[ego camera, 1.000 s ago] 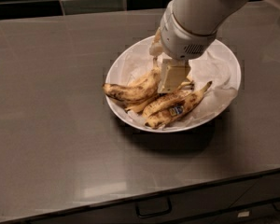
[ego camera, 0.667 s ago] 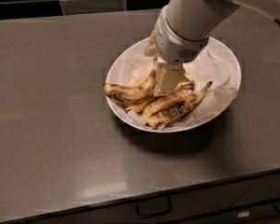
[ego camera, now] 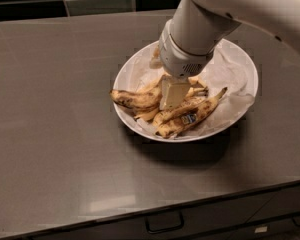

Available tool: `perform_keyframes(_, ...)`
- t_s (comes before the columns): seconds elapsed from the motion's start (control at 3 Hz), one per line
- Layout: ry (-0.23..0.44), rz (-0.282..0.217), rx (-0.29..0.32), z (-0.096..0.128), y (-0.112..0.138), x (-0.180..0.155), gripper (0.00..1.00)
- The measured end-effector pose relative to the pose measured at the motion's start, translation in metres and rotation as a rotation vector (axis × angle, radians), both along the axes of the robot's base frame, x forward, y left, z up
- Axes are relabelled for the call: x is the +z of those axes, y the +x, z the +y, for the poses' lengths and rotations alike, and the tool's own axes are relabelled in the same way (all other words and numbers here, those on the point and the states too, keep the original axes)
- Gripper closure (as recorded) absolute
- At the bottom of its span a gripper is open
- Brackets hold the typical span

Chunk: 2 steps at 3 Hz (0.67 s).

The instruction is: Pick banana from white bowl

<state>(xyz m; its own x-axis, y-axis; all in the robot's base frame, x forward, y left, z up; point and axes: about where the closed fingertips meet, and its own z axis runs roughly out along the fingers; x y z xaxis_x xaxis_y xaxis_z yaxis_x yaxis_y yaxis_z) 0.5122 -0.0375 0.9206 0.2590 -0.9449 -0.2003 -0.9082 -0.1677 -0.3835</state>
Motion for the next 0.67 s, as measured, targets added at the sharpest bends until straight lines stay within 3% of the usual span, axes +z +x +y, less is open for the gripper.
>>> perform_keyframes(0.67,-0.026,0.006,0.017,0.004,0.002,-0.023,0.35)
